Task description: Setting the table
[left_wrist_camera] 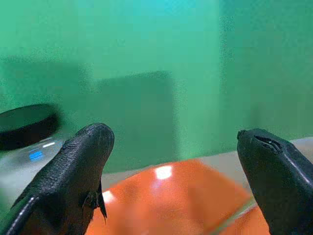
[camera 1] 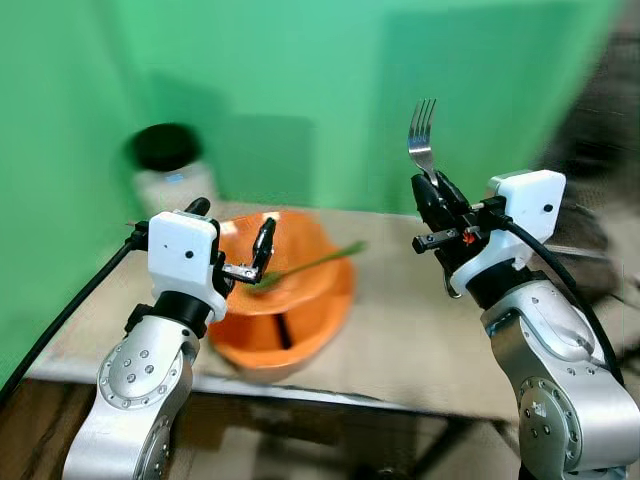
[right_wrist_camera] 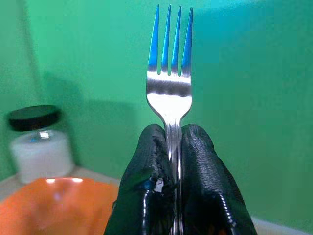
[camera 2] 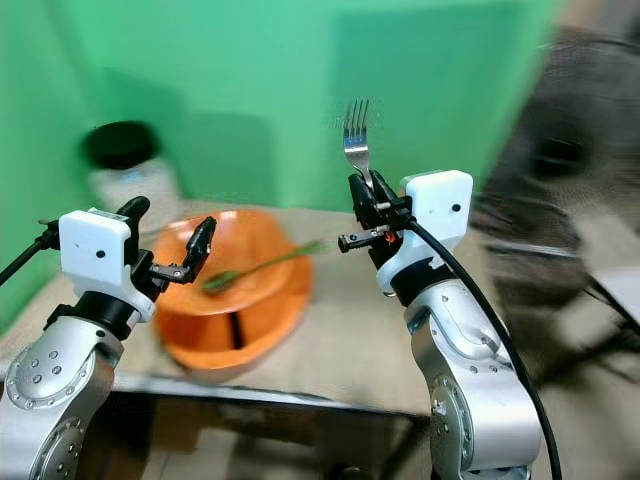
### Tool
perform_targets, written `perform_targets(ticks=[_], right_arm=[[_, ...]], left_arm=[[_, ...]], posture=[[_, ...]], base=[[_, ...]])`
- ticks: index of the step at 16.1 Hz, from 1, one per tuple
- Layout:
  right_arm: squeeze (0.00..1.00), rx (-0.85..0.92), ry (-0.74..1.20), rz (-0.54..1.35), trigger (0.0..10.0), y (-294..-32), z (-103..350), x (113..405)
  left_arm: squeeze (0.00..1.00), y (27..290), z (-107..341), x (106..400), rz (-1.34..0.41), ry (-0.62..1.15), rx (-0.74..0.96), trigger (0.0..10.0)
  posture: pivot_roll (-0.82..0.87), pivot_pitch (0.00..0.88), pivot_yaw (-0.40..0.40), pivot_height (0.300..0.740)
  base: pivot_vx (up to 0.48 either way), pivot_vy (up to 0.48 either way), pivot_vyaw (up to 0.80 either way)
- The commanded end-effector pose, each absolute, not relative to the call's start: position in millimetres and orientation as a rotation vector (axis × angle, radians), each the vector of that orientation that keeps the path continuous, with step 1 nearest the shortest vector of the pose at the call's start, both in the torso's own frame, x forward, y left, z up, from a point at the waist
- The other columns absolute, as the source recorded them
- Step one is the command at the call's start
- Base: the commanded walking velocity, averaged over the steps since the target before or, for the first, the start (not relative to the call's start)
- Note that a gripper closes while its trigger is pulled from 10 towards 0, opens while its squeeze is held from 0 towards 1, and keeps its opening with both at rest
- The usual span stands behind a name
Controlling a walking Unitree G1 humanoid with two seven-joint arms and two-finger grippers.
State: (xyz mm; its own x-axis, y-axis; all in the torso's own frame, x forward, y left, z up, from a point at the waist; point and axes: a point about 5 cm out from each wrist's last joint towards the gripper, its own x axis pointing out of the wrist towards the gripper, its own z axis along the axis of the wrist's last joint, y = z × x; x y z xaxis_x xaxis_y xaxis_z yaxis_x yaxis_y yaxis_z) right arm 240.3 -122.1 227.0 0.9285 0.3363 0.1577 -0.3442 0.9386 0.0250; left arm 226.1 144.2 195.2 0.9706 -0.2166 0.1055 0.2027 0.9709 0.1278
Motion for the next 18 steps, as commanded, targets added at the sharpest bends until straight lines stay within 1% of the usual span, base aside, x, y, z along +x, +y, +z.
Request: perform_targets(ticks=[1, 9, 10, 11, 14, 18], right_arm=[[0.0, 0.051, -0.157, 0.349, 10.0, -122.4, 229.1, 238.7], [0.0, 0.051, -0.157, 0.349, 10.0, -122.4, 229.1, 238.7], [0.0, 0.04, -0.107, 0.373, 10.0, -117.9, 223.8, 237.6], [0.0, 0.026, -0.045, 0.401, 10.0, -114.4, 217.0, 236.8], [0.0, 0.024, -0.025, 0.397, 10.0, -114.0, 214.5, 236.9], [0.0, 0.034, 0.001, 0.328, 10.0, -120.2, 210.9, 238.7]], left_arm=[[0.0, 143.8, 198.3, 224.4, -0.211, -0.13, 0.116, 10.0], [0.0, 143.8, 198.3, 224.4, -0.211, -0.13, 0.116, 10.0], [0.0, 147.0, 200.1, 219.6, -0.191, -0.126, 0.103, 10.0], [0.0, 148.4, 200.6, 216.1, -0.187, -0.122, 0.099, 10.0], [0.0, 149.3, 199.8, 215.1, -0.186, -0.118, 0.098, 10.0], [0.0, 150.7, 202.9, 218.2, -0.183, -0.129, 0.115, 10.0]], posture=[[-0.01, 0.0, 0.012, 0.74], [-0.01, 0.0, 0.012, 0.74], [0.0, 0.0, -0.013, 0.74], [0.0, 0.0, -0.013, 0.74], [0.0, 0.0, -0.011, 0.74], [-0.01, 0.0, -0.001, 0.74]], base=[[0.0, 0.0, -0.8], [0.0, 0.0, -0.8], [0.0, 0.0, -0.8], [0.0, 0.0, -0.8], [0.0, 0.0, -0.8], [0.0, 0.0, -0.8]])
